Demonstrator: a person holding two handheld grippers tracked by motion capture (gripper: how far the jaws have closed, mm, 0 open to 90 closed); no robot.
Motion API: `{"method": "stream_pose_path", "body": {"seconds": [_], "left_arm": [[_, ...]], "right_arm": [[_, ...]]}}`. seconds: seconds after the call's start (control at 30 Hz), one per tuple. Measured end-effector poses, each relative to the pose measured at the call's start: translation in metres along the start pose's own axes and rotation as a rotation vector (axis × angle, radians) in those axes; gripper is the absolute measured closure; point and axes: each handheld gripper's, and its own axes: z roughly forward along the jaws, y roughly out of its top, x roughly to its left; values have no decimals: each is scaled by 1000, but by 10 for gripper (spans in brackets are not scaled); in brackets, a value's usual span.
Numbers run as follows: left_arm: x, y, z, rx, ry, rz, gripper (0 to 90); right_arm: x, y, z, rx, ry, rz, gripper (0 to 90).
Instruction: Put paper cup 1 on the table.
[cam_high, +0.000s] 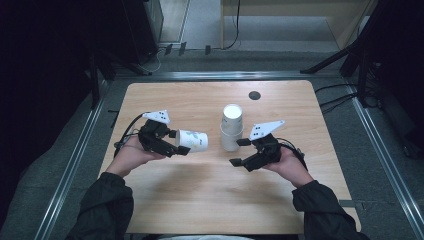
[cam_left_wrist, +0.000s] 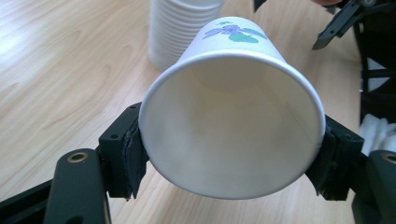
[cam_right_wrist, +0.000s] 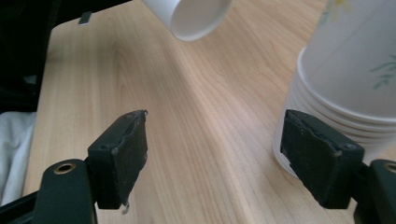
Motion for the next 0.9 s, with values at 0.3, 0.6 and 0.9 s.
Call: {"method": "stream_pose_path", "body": {"seconds": [0.3,0.6,0.9], "left_arm": [[12,-6,-8,57,68,-28,257],[25,-13,-24,60,109,-69,257],[40,-21,-45,75,184,-120,256]], "right_arm": [[-2,-6,-7,-21,-87,22,229],[-3,-11,-9,19,-101,-12,230],[-7,-16,-5,39,-118,-1,232]]}}
